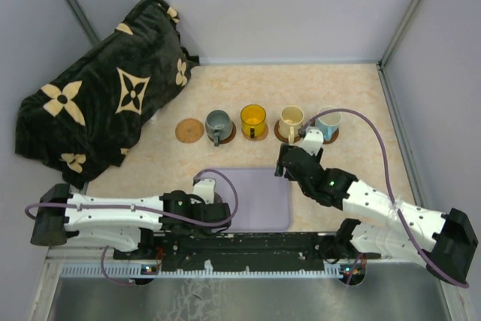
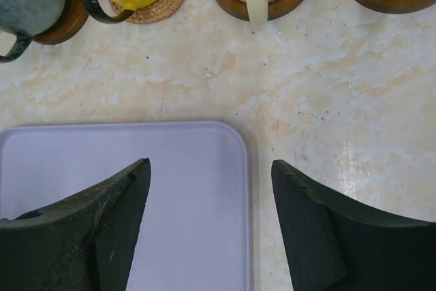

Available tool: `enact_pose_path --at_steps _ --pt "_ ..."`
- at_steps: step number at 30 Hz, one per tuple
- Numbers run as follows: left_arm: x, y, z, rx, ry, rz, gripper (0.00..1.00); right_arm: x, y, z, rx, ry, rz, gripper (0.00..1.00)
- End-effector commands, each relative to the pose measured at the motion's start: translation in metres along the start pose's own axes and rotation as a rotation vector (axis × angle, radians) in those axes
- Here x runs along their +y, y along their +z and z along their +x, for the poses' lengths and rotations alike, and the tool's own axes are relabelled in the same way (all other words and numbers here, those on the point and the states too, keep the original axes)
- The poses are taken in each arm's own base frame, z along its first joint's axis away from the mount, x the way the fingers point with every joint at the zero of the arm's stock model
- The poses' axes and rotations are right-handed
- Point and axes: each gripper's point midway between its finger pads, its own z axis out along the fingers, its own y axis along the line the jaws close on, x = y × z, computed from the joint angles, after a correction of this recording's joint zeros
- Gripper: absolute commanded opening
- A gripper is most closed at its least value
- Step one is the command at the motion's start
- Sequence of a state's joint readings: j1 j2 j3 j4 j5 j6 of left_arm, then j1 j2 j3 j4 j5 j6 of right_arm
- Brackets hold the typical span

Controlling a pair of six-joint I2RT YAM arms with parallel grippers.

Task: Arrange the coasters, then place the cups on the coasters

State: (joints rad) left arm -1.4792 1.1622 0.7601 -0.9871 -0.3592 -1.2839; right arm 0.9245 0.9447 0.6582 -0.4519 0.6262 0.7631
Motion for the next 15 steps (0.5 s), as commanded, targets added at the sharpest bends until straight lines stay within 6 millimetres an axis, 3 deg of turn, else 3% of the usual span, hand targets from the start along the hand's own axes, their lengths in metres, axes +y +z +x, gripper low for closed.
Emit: enact_pose_path --at_steps 1,7,15 --pt "-0.009 -0.018 -0.030 -0.113 -0.013 0.009 0.00 0.002 0.003 -0.002 -0.023 0.028 -0.002 0.72" --pt "-0.012 -0.033 -0.062 -0.252 -0.021 0.013 0.00 -0.002 0.007 0.006 -0.017 0.020 0.003 0.72" --pt "0.007 -0.046 -0.104 -0.426 -0.059 -0.041 0.00 -0.002 0.019 0.017 -0.014 -0.001 0.007 0.71"
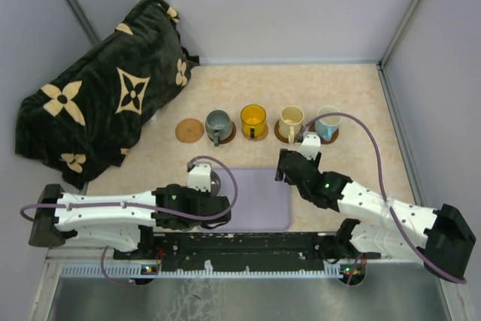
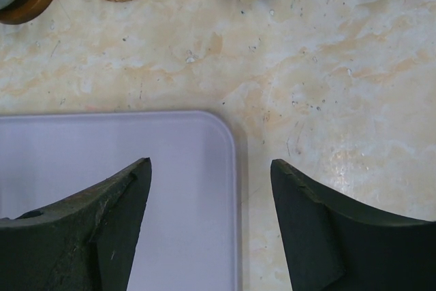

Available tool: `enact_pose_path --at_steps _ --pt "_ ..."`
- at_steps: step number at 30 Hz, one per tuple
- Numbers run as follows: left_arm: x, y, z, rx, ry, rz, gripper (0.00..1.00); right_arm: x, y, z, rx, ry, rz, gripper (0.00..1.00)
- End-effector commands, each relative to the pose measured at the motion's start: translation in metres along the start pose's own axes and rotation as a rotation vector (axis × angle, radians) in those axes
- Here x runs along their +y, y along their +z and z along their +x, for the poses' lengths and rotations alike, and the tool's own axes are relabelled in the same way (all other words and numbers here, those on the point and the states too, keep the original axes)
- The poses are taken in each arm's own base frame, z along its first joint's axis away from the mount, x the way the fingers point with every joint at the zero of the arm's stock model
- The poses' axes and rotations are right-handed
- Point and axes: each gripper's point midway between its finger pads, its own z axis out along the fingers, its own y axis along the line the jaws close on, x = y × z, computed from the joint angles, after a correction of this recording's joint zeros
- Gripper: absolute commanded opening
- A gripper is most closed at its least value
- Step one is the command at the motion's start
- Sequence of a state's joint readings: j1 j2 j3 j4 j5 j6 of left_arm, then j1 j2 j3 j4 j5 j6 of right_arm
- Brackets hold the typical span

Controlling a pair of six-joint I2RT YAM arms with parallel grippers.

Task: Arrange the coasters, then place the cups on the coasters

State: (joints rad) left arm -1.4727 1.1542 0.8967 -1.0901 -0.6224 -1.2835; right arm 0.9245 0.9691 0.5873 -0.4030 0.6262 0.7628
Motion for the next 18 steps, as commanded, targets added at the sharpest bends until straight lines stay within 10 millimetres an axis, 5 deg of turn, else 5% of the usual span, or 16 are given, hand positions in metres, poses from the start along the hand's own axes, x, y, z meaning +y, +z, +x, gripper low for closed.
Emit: enact_pose_path --at_steps 1,18 --pt "0.011 -0.005 -0.051 -0.164 -0.041 -0.017 0.00 0.011 0.009 -0.005 -0.037 0.017 -0.026 0.71" --pt "0.058 0.053 -0.157 -0.319 -0.062 -0.037 0.00 0.026 0.024 -0.004 -0.028 -0.016 -0.024 0.68"
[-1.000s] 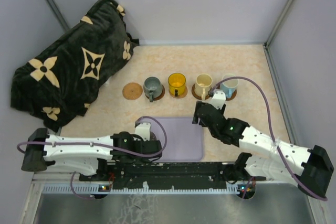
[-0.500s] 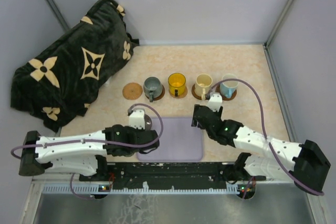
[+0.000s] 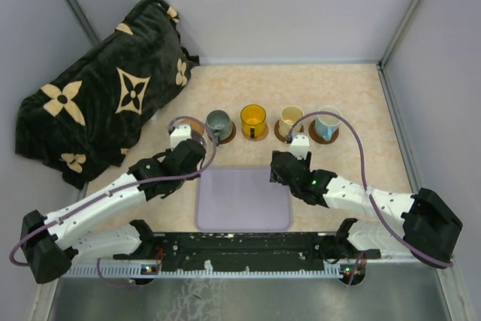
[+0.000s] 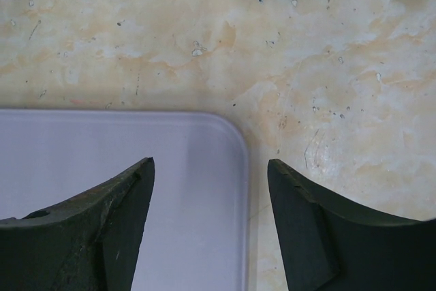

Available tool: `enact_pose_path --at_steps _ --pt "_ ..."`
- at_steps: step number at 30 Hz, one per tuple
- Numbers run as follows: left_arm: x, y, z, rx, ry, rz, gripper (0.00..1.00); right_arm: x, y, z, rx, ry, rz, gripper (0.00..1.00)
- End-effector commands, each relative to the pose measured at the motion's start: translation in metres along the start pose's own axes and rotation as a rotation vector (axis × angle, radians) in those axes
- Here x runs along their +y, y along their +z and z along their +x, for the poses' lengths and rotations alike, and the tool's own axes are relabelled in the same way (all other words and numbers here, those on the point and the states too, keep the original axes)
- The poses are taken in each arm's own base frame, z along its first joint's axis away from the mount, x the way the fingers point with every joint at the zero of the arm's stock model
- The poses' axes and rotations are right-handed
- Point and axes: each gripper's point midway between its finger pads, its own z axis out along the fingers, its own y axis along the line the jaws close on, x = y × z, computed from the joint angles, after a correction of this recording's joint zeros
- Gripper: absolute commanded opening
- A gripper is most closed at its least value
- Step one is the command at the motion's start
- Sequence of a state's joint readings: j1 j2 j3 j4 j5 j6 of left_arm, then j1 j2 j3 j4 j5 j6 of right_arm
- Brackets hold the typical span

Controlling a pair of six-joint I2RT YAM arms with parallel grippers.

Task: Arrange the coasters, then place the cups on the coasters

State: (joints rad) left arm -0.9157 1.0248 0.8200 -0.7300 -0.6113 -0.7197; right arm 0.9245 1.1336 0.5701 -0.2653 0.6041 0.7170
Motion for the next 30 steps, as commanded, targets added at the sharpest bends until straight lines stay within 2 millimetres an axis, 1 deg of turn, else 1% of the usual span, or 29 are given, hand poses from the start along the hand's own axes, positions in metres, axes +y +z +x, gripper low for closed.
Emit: enact_pose_path --at_steps 1,4,5,8,12,17,22,26,30 --pt "-0.005 0.022 -0.046 -0.112 0.010 0.055 0.00 0.013 -0.005 -0.028 -0.073 0.057 -0.031 0.68" --pt "0.007 0.040 -0.059 -0.104 0.006 0.050 0.00 0.008 -0.010 -0.031 -0.086 0.062 -0.025 0.68" --pt "0.011 0.047 -0.060 -0.084 0.017 0.039 0.00 0.005 -0.013 -0.032 -0.089 0.064 -0.022 0.68" --pt "0.020 0.060 -0.071 -0.058 0.020 0.014 0.00 0.000 -0.020 -0.037 -0.108 0.079 -0.021 0.68" --pt "0.025 0.075 -0.083 -0.050 0.007 0.013 0.00 -0.006 -0.031 -0.044 -0.130 0.108 -0.025 0.68" --pt "0.031 0.098 -0.095 -0.014 -0.001 0.024 0.00 -0.012 -0.044 -0.056 -0.157 0.126 -0.027 0.68" --pt "0.038 0.115 -0.103 0.037 0.017 -0.012 0.00 -0.020 -0.055 -0.069 -0.187 0.133 -0.002 0.68" --pt "0.039 0.126 -0.104 0.078 0.019 -0.009 0.00 -0.022 -0.058 -0.073 -0.198 0.139 0.003 0.68" --pt "0.038 0.133 -0.102 0.103 0.018 -0.010 0.00 -0.021 -0.058 -0.074 -0.197 0.139 0.004 0.68"
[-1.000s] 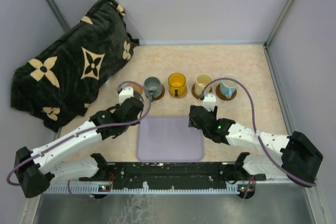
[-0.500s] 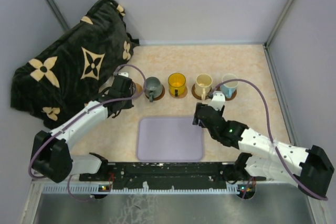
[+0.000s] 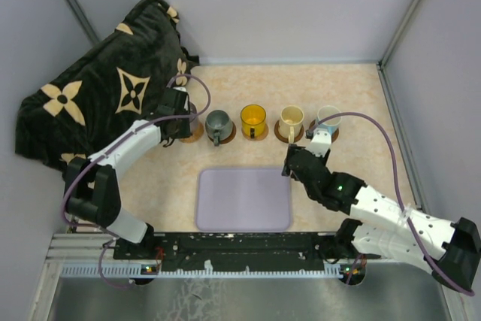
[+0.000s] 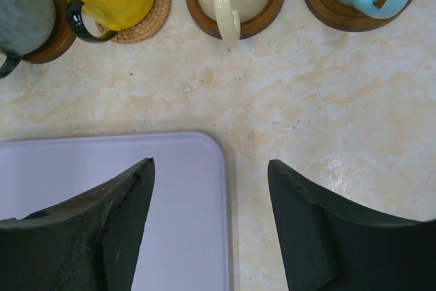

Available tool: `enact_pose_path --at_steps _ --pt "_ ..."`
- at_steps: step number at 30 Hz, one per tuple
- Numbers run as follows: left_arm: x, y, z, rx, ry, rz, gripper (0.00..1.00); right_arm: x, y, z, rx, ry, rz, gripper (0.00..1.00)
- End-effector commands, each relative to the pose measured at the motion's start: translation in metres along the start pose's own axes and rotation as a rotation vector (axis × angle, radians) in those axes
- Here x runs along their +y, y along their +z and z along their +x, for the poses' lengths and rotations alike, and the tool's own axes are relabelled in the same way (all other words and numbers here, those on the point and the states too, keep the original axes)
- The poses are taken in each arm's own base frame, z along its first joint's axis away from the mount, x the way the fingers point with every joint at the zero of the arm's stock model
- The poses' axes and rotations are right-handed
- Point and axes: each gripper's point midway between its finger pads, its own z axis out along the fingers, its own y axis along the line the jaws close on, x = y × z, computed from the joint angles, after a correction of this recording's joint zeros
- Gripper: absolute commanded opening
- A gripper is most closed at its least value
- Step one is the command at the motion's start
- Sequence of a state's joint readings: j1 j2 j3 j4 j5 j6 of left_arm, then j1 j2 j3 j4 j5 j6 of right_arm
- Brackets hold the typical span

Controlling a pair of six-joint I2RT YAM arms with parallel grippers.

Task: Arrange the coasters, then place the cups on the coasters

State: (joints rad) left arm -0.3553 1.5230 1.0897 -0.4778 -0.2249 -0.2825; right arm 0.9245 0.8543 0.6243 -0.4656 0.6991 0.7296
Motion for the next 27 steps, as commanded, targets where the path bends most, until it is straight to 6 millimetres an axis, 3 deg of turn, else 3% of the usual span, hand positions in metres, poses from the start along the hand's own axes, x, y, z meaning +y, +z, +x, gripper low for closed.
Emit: enact_pose_path --at_steps 1,27 --pt "-0.007 -0.002 -0.026 -0.049 -0.005 0.036 0.00 0.005 -0.005 -0.023 -0.052 0.043 0.004 0.68" --pt "0.002 0.017 -0.008 0.013 -0.021 0.008 0.00 0.005 -0.004 -0.020 -0.040 0.042 0.008 0.68"
